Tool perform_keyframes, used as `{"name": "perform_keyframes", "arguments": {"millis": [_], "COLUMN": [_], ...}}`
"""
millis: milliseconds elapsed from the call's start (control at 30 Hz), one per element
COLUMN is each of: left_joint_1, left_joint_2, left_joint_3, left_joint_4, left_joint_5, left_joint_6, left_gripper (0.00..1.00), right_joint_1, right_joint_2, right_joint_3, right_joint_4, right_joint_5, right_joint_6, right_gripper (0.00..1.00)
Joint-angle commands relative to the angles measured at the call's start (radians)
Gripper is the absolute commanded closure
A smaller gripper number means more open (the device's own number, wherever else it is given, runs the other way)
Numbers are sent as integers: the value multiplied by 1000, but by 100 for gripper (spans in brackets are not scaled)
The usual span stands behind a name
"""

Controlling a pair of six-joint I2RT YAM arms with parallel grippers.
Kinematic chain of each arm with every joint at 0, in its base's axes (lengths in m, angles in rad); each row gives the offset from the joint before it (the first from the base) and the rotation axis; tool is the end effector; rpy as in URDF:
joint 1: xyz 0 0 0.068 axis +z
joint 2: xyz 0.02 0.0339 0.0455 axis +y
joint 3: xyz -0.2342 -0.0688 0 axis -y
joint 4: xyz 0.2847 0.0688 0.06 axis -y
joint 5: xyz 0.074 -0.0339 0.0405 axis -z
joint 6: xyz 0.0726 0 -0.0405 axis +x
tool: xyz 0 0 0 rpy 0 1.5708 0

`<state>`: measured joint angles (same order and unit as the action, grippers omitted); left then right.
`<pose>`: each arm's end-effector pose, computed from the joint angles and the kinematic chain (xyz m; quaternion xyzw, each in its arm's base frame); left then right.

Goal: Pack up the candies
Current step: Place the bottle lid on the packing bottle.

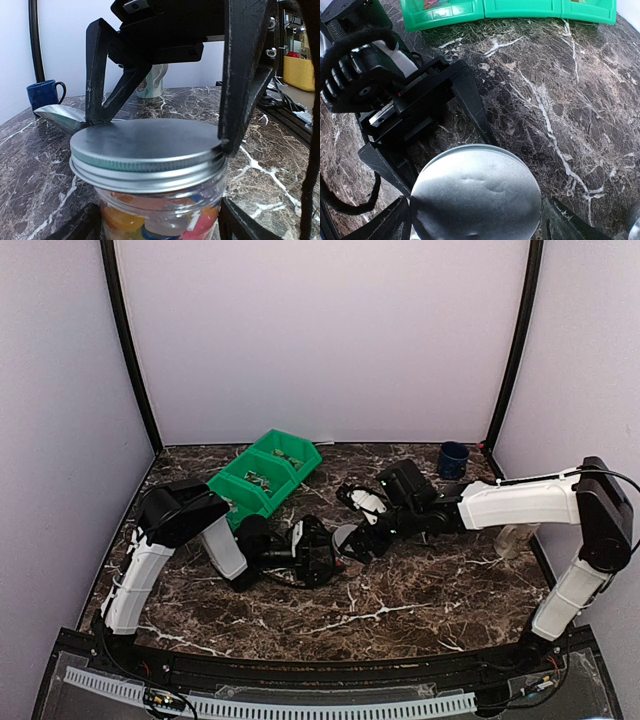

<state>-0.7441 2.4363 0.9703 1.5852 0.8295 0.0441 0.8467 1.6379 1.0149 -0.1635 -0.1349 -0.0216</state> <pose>0.2653 -0.3170 0.0031 0.5115 0.4452 -0.4860 0.5513 0.2610 0.3099 0.1265 -0.4112 0.8256 0.2099 0.3243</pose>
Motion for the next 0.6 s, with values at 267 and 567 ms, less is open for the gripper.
{"name": "perform_keyframes", "arguments": {"millis": [267,567], "left_joint_1": [-8,-8], "left_joint_2": [93,93], "left_joint_3": [-22,-28], "left_joint_4": [-78,-68], "left_joint_5": [6,-7], "left_joint_6": [11,7], "left_gripper": [18,18], "right_joint_1": [8,8], "right_joint_2": [-36,-28], "right_joint_3": [-36,-75], "right_joint_4": [-8,62], "right_joint_5": [9,29], "right_joint_6": [16,71], "right_gripper": [13,13]}}
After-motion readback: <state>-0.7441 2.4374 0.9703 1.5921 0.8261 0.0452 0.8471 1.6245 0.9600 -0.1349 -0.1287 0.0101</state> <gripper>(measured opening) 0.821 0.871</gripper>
